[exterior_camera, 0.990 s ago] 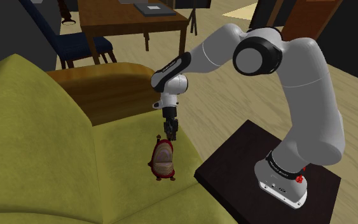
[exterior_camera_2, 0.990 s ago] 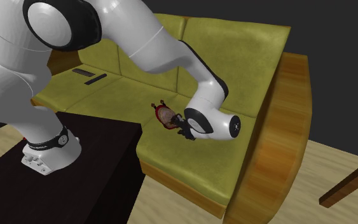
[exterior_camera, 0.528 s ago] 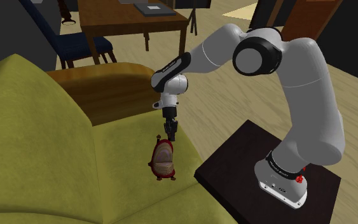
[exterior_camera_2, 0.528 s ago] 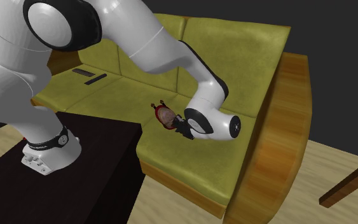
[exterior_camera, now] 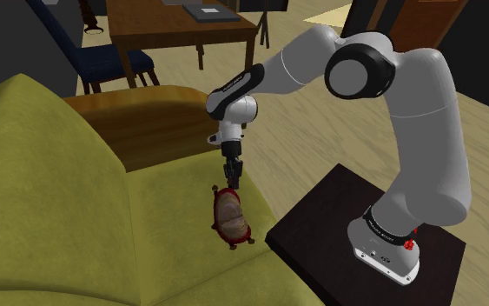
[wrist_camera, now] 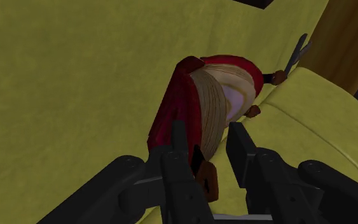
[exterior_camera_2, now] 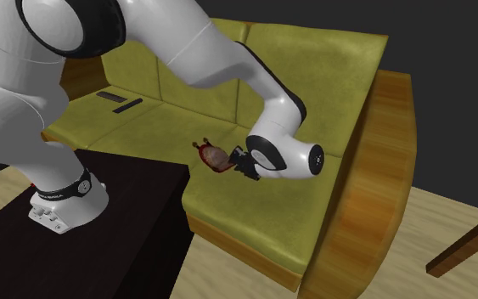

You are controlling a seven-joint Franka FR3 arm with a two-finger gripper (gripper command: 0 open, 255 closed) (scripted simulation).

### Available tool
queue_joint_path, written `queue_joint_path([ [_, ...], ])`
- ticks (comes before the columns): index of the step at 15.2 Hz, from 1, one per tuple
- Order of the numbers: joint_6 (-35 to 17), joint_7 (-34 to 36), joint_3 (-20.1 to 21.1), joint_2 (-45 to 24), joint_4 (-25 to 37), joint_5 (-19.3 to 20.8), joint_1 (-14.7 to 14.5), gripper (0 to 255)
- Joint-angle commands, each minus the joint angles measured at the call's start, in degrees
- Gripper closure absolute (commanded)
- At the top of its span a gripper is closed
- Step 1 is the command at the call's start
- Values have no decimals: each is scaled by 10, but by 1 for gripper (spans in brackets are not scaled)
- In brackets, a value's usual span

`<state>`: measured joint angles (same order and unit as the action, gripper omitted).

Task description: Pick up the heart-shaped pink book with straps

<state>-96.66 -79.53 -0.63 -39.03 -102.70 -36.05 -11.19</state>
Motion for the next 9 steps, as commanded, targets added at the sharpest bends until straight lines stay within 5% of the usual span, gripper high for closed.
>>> queue_joint_path([
  [1, 8, 3, -1, 13, -5, 1, 1, 255],
  [9, 40, 24, -2, 59, -13, 5, 2, 255],
])
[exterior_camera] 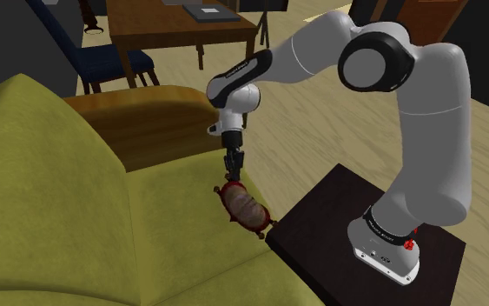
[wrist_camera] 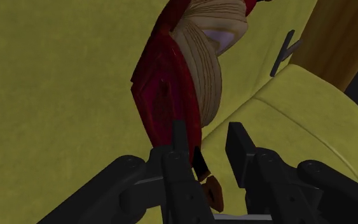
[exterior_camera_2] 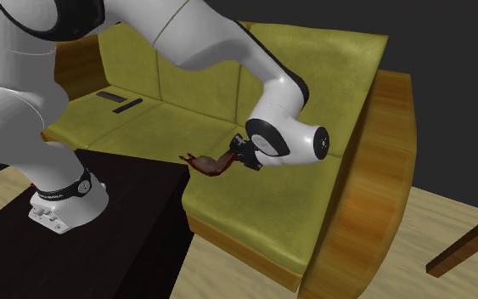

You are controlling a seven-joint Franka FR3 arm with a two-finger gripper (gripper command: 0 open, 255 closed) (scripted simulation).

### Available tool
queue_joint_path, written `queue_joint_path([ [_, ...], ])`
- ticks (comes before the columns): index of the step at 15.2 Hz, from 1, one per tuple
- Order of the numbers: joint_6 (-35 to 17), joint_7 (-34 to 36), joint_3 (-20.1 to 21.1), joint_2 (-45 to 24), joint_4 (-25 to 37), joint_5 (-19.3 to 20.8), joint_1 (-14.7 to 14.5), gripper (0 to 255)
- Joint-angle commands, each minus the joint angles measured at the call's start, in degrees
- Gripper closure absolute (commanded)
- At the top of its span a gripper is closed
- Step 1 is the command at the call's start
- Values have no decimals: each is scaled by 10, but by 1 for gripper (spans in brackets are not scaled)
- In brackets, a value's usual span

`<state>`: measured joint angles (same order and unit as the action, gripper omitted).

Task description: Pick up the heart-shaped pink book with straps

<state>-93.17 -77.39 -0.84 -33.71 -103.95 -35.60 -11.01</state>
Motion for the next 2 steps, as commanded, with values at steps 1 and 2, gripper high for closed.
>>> queue_joint_path([
  [1, 5, 3, 0, 7, -1, 1, 1, 255],
  [2, 5, 3, 0, 7, -1, 1, 1, 255],
])
